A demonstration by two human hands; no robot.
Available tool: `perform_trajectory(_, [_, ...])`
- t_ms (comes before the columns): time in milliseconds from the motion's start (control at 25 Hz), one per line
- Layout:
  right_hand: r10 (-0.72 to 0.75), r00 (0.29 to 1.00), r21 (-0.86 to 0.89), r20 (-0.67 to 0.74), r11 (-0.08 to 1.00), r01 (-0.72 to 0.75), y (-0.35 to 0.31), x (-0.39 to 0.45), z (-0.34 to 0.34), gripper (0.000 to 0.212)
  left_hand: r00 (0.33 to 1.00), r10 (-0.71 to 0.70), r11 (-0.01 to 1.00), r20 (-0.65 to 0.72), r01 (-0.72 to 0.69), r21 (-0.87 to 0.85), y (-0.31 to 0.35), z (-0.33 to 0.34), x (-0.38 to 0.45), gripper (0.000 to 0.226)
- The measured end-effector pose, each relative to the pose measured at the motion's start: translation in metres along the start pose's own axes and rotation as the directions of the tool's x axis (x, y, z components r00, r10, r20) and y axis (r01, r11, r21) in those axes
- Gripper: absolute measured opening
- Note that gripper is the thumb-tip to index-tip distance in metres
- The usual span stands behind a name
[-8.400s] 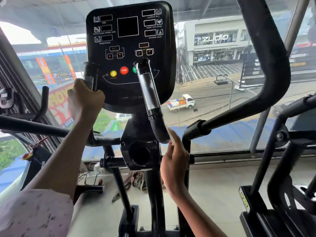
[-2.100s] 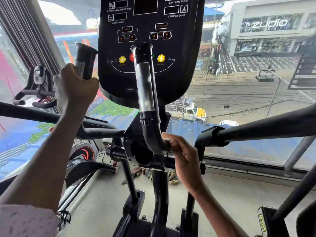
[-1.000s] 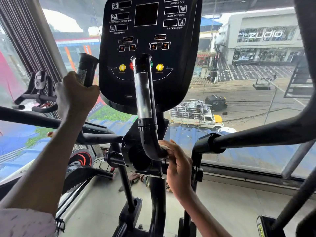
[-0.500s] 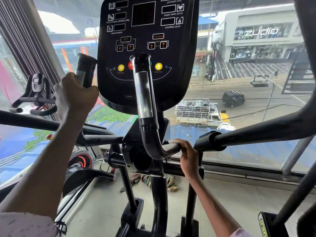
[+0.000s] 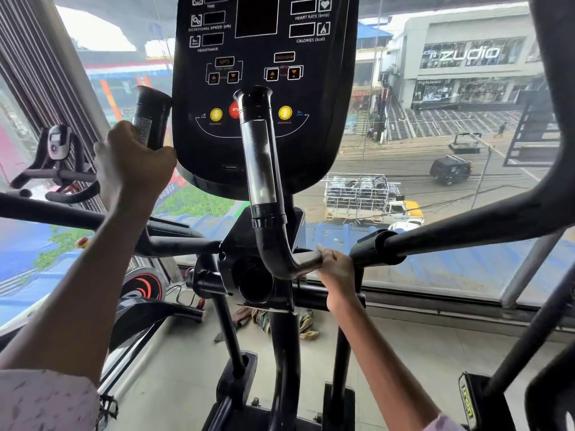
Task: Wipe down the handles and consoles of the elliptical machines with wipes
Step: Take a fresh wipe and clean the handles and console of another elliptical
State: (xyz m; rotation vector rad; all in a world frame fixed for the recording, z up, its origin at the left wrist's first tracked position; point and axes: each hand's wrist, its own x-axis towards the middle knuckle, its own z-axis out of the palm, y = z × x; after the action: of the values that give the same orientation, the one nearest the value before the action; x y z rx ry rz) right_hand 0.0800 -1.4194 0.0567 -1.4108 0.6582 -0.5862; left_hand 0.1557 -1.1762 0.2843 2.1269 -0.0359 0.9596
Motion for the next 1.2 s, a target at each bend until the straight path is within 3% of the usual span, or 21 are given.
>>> perform_trajectory(160, [0.361, 0.926, 0.340, 0.108, 0.862, -0.375, -0.016, 0.015, 0.000, 0.021, 1.000, -0.019, 1.000, 0.004, 0.019, 0.000, -0.003, 0.002, 0.004, 0.030])
perform_trajectory(360, [0.476, 0.851, 0.581, 0.223, 0.636, -0.508, -0.024, -0.009, -0.020, 0.015, 1.000, -0.022, 1.000, 0.001, 0.022, 0.004, -0.007, 0.006, 0.006, 0.028])
perform_trajectory(480, [0.538, 0.790, 0.618, 0.294, 0.524, -0.586, -0.028, 0.001, -0.021, 0.016, 1.000, -0.025, 1.000, 0.007, 0.025, 0.009, -0.009, 0.007, 0.008, 0.032])
perform_trajectory(920, [0.624, 0.741, 0.576, 0.247, 0.521, -0.631, -0.030, -0.004, -0.023, 0.023, 1.000, -0.030, 0.999, 0.001, 0.030, -0.021, -0.010, 0.009, 0.008, 0.036])
perform_trajectory(1080, [0.599, 0.771, 0.604, 0.215, 0.539, -0.587, -0.049, -0.013, -0.009, 0.018, 0.998, -0.059, 0.998, 0.012, 0.059, -0.014, -0.007, 0.007, 0.009, 0.037])
perform_trajectory(1200, [0.555, 0.783, 0.605, 0.281, 0.531, -0.593, -0.056, -0.039, -0.014, 0.024, 0.998, -0.068, 0.998, 0.016, 0.068, -0.007, -0.008, 0.008, 0.009, 0.037])
